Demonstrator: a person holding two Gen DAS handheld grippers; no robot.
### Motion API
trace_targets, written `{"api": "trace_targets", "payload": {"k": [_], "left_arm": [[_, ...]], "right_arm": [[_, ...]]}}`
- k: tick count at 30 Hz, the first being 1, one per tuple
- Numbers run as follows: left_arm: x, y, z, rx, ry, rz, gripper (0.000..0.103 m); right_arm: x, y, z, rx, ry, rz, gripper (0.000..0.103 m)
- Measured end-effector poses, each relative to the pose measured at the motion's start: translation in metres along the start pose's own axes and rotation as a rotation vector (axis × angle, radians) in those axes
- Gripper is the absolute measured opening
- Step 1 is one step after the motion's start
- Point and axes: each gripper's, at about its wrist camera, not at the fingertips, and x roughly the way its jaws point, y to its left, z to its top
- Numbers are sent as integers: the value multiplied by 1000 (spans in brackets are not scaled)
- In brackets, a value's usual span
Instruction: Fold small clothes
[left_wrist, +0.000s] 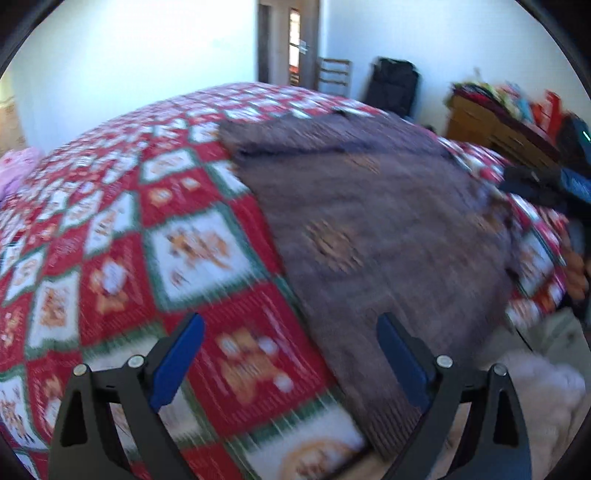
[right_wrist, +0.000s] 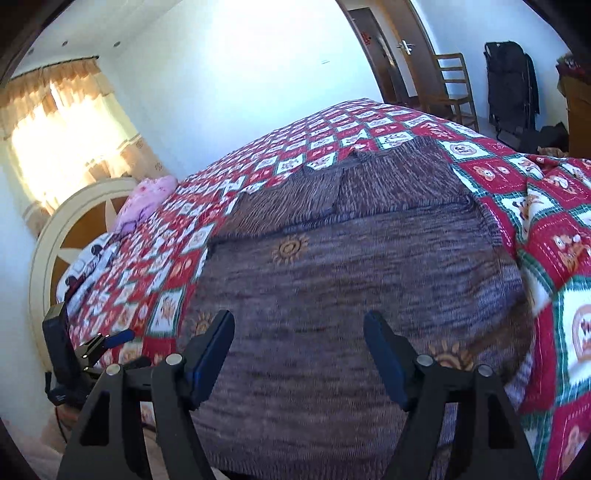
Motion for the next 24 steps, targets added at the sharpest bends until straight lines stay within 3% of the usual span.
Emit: {"api": "trace_targets", "payload": {"k": [5,7,10,12,18,21,24], "left_arm": [[-2,-21,-18,37,56,-83,96],[5,-25,-19,37,97,-69,95],[22,-38,-20,81,186,20,86],[24,-42,-21,58,205,-11,82],[15,-51,-29,51,194,-148,74],[14,-56,-31,55,191,-149,74],[12,-47,-30,-14,172,-176,69]], "right_arm": [[-17,3,-11,13,-40,16,73],[-25,3,-16,9,-54,16,73],[-35,2,-21,-10,-63,-20,73],[-43,-1,-22,-18,-65,-53,73],[-75,-26,-31,24,-96,-140,73],[-89,-35,-36,49,-114,-162,73],[-103,-40,-39,51,-126,-190,73]]}}
